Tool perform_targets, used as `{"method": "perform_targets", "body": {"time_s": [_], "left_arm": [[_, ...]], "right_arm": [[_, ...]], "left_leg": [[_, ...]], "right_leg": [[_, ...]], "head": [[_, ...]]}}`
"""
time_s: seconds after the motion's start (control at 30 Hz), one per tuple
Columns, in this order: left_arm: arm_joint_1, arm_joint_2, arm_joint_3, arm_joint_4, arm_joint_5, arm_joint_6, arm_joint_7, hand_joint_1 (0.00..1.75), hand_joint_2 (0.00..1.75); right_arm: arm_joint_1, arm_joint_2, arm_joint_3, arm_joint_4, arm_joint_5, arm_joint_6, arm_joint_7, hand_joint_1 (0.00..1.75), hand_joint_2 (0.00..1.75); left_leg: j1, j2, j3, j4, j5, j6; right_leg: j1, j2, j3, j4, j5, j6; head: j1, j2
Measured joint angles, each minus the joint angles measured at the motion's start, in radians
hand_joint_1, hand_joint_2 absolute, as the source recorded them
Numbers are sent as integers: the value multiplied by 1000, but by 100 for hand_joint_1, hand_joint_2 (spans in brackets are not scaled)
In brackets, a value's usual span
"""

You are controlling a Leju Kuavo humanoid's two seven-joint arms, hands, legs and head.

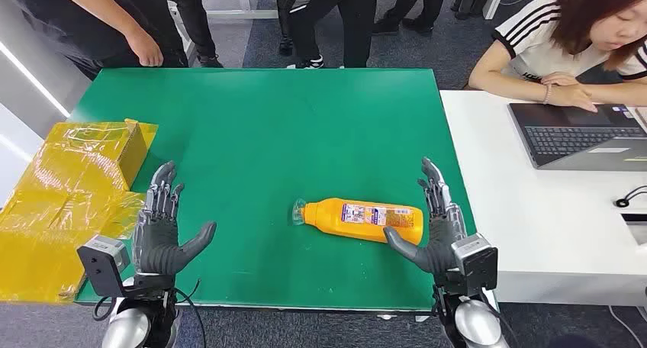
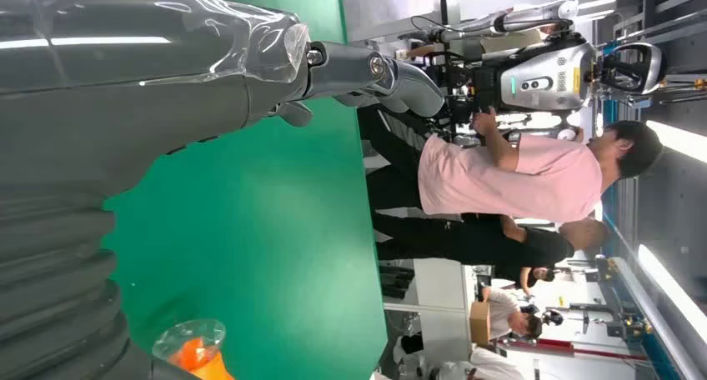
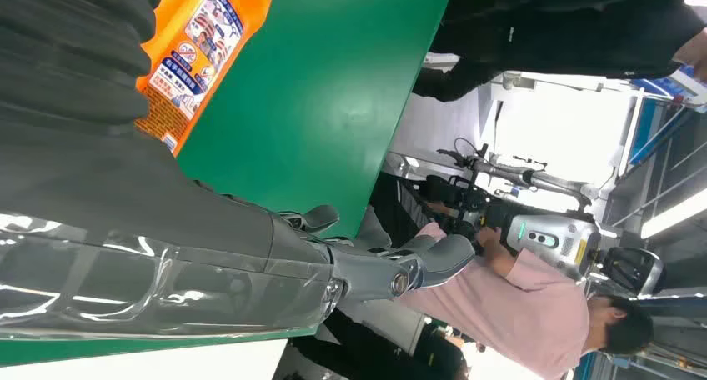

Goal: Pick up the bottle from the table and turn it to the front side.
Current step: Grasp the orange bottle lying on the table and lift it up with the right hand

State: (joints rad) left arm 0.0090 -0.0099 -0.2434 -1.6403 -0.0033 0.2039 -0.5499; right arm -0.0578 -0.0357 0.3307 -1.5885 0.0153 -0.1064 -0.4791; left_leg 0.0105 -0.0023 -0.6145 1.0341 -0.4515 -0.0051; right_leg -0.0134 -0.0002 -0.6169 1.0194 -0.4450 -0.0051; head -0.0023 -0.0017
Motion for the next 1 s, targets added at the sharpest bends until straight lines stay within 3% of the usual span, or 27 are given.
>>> {"method": "perform_targets", "body": {"time_s": [1.0], "left_arm": [[-18, 0, 0, 21, 15, -25, -6, 0, 175]], "right_arm": [[-19, -18, 4, 4, 83, -14, 12, 0, 175]], "left_leg": [[0, 0, 0, 0, 0, 0]], "right_leg": [[0, 0, 0, 0, 0, 0]], "head": [[0, 0]]}}
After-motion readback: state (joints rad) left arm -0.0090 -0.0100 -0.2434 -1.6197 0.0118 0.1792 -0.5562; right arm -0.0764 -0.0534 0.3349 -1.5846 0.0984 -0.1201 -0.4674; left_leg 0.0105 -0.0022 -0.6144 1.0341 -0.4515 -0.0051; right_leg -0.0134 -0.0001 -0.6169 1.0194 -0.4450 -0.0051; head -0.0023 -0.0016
